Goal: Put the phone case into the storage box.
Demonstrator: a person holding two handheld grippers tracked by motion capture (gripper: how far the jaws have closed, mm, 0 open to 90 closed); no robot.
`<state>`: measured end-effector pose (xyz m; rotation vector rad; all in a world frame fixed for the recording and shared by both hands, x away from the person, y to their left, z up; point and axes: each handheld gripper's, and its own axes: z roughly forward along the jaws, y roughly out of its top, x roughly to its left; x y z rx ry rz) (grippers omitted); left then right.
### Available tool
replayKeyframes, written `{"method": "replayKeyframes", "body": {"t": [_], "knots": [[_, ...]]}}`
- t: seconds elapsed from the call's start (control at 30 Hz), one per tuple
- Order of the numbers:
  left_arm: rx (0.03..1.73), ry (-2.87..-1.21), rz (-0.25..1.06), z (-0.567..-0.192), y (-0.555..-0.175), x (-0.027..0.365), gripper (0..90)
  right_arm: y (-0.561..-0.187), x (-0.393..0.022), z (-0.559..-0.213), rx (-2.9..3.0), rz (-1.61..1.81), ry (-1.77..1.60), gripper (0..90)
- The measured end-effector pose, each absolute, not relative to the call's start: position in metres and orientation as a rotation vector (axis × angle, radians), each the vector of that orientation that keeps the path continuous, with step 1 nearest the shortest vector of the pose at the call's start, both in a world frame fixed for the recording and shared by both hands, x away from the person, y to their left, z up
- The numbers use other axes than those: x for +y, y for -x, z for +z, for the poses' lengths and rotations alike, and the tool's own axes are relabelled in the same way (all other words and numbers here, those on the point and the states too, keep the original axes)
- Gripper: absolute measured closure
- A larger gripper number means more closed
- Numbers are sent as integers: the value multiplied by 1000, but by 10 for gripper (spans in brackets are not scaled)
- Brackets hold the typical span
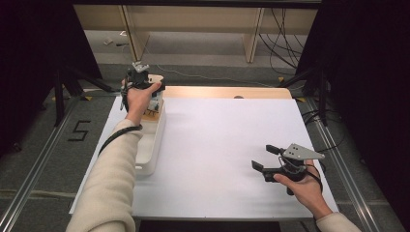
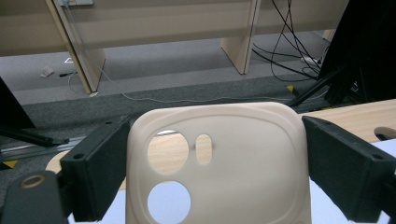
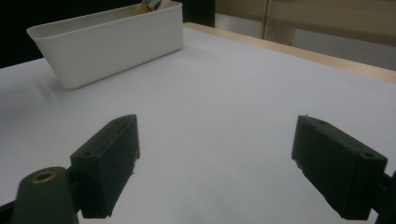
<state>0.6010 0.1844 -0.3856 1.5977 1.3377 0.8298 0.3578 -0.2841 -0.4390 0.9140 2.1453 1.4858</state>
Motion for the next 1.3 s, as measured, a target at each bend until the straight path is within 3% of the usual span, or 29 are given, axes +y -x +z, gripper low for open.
{"method": "replayKeyframes", "body": {"t": [1.3], "knots": [[1351,-1608,814,-396,-604,186,106,-358,-284,-439,2150,1483,-911,159]]}}
